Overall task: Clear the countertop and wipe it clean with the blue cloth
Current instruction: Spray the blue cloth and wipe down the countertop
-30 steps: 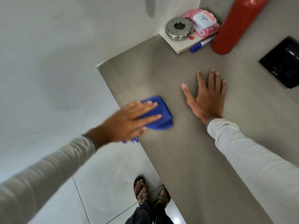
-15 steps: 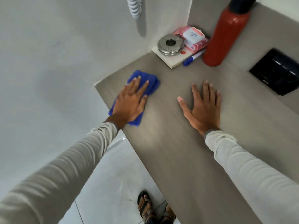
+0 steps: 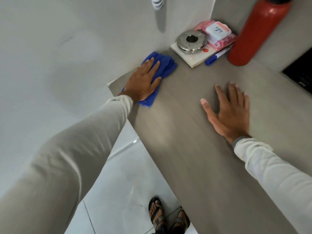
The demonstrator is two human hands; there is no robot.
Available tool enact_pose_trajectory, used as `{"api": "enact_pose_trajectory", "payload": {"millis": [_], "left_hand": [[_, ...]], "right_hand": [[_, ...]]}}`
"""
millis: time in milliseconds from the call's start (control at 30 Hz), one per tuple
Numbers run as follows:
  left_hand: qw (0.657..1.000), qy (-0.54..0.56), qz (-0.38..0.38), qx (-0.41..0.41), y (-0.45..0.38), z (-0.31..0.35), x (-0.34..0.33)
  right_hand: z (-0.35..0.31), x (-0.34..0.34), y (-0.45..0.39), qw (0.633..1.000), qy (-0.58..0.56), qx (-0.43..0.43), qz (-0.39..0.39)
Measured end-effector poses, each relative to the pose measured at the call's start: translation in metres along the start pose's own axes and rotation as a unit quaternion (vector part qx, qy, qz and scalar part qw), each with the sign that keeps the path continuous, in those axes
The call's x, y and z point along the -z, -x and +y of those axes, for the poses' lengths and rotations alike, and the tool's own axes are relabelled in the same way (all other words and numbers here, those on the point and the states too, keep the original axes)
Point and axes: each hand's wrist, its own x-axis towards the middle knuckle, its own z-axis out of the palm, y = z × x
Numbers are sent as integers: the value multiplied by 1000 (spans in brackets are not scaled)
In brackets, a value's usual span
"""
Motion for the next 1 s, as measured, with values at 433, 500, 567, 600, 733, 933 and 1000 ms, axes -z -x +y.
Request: {"api": "enact_pose_trajectory", "payload": {"millis": [433,500,567,600,733,933,1000], "left_hand": [[851,328,227,341,91,11,-1],[826,353,242,366,89,15,-2],[794,384,255,397,90,13,-3],[770,395,263,426,92,13,-4],[784,360,257,435,98,28,-6],[945,45,140,293,81,34,-8],[968,12,100,229,67,28,-5]], "right_hand": [[-7,5,2,1000,-4,-7,18],[-7,5,2,1000,-4,-6,21],[-6,4,2,1000,-7,-7,21],[-6,3,2,1000,-7,-7,20],[-5,4,2,1000,-6,-7,22],[-4,1,0,1000,-7,-12,23],[-4,1,0,1000,-8,-12,19]]}}
